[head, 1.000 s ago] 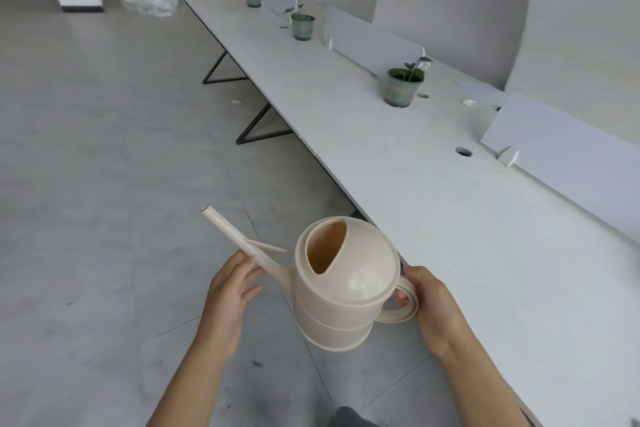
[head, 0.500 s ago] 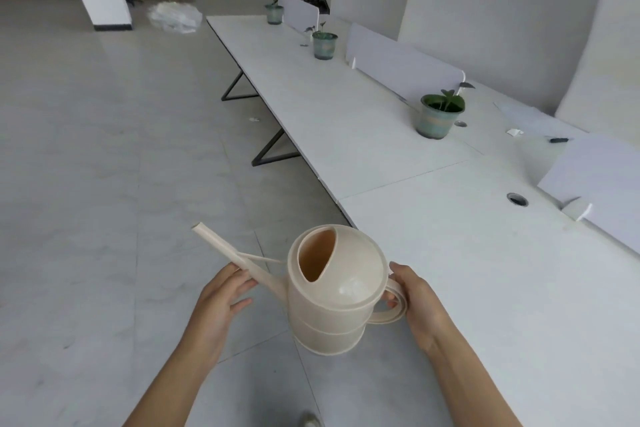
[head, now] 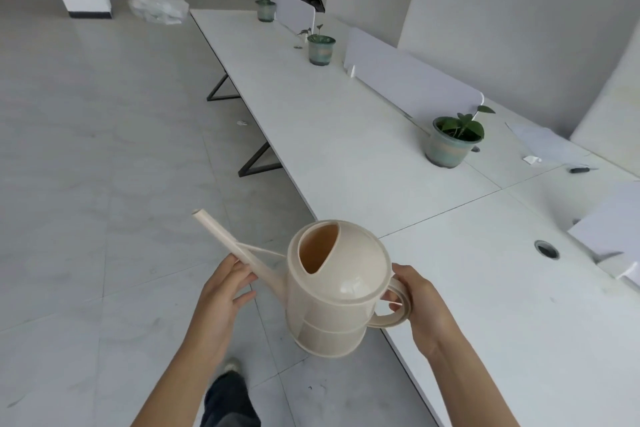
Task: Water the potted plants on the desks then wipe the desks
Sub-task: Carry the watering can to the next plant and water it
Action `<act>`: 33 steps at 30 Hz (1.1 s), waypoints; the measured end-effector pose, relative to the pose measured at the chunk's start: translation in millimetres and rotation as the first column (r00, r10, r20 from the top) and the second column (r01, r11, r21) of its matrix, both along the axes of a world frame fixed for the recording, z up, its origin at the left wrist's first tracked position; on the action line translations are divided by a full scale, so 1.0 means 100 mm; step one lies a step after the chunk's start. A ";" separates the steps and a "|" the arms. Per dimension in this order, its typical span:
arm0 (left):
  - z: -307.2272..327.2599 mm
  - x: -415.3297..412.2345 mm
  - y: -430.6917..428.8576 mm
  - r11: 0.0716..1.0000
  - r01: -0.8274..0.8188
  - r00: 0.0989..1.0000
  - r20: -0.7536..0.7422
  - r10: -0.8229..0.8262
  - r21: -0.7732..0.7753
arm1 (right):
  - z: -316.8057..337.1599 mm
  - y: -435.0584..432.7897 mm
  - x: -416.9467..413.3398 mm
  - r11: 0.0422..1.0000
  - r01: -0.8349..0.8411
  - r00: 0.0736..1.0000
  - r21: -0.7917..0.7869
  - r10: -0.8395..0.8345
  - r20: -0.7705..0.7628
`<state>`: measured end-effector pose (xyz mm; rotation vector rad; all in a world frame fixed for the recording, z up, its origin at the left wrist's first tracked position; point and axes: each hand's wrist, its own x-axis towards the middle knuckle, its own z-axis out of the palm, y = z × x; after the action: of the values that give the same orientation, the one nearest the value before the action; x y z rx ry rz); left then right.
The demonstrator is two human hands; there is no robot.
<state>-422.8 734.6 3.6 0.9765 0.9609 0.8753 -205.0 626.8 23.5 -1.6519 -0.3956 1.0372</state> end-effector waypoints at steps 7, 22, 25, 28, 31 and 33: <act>-0.12 0.39 1.14 0.984 0.180 0.984 0.007 -0.180 -0.017 | -0.08 0.82 0.15 0.989 0.141 0.989 -0.052 -0.138 0.059; -0.26 1.29 2.87 0.872 0.485 0.874 0.011 -0.485 -0.068 | -0.17 2.01 0.37 0.870 0.489 0.872 -0.063 -0.487 0.049; -0.26 1.53 3.03 0.858 0.509 0.860 0.007 -0.509 -0.072 | -0.17 2.16 0.60 0.850 0.517 0.856 -0.098 -0.515 0.050; -0.21 1.73 3.19 0.834 0.548 0.835 -0.005 -0.550 -0.062 | -0.19 2.31 0.85 0.821 0.562 0.827 -0.104 -0.562 0.032; -0.17 1.97 3.41 0.836 0.547 0.836 -0.018 -0.548 -0.041 | -0.23 2.54 1.12 0.802 0.587 0.808 -0.110 -0.589 0.014; -0.16 2.15 3.53 0.850 0.525 0.850 -0.027 -0.526 -0.044 | -0.22 2.69 1.24 0.813 0.572 0.819 -0.114 -0.574 0.015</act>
<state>-208.2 1088.0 -12.9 1.1553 0.6812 0.3743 -80.9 895.9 1.6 -1.7062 0.1866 0.6199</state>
